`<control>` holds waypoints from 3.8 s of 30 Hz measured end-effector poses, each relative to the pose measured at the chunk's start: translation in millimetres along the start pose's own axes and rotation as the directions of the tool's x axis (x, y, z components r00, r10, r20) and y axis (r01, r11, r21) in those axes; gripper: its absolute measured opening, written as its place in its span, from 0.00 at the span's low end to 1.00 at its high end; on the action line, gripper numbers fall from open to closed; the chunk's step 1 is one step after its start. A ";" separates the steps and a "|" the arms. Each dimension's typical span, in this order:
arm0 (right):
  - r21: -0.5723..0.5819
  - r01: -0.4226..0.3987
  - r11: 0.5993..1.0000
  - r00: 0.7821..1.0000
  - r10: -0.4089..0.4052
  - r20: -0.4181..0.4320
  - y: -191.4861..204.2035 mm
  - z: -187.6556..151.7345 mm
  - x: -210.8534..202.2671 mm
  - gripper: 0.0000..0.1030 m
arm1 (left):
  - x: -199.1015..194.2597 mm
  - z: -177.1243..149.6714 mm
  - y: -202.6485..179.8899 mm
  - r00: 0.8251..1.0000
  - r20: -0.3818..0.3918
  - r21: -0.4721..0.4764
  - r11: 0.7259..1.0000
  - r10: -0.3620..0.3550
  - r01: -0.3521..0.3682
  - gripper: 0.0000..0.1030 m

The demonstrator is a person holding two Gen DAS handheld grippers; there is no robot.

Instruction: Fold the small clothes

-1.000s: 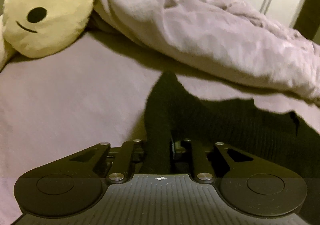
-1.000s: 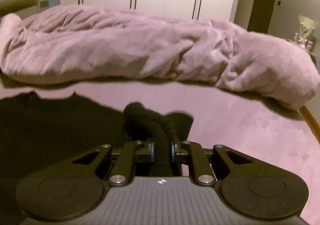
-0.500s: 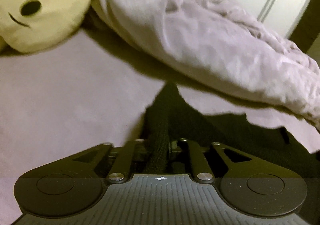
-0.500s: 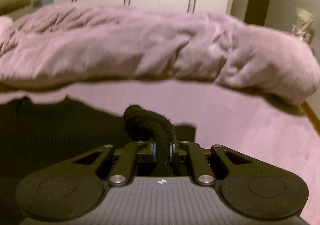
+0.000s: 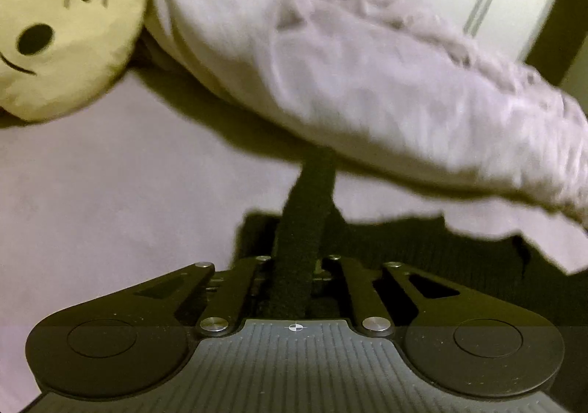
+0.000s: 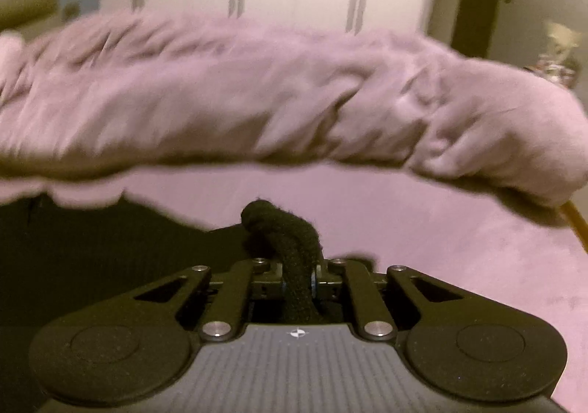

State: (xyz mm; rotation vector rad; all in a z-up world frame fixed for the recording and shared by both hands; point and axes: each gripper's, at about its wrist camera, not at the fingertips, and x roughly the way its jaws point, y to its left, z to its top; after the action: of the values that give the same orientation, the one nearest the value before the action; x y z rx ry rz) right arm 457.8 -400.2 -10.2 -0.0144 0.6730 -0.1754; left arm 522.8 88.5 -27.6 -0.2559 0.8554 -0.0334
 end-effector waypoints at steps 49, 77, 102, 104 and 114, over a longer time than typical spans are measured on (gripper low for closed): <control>0.390 -0.162 0.907 0.982 0.188 -0.030 26.7 -112.7 -89.2 0.13 | -100.3 -118.7 -25.9 0.935 -0.075 -0.006 0.938 0.345 -0.347 0.93; 0.621 -0.274 0.734 0.924 0.380 -0.042 32.5 -151.2 -97.5 0.15 | -114.8 -151.6 -4.3 0.887 -0.186 -0.008 0.902 0.423 -0.432 0.94; 0.610 -0.444 0.656 0.834 0.551 0.014 51.9 -120.8 -48.4 0.00 | -26.8 -120.7 -72.2 0.960 -0.205 -0.160 0.974 -0.191 0.159 0.83; 0.630 -0.412 0.658 0.858 0.514 0.024 28.9 -126.0 -53.2 0.00 | -29.3 -117.9 -64.4 0.955 -0.212 -0.153 0.972 -0.207 0.177 0.76; 0.622 -0.129 0.773 0.975 0.214 -0.064 -40.0 -140.3 -95.6 0.01 | -60.0 -90.3 4.8 0.976 -0.160 -0.210 0.972 -0.145 0.109 0.81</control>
State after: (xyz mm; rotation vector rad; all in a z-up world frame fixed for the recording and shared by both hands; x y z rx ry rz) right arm 290.9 -417.6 -58.0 0.6986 0.7194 -0.2143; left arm 415.3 82.1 -40.9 -0.5030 1.0175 -0.0911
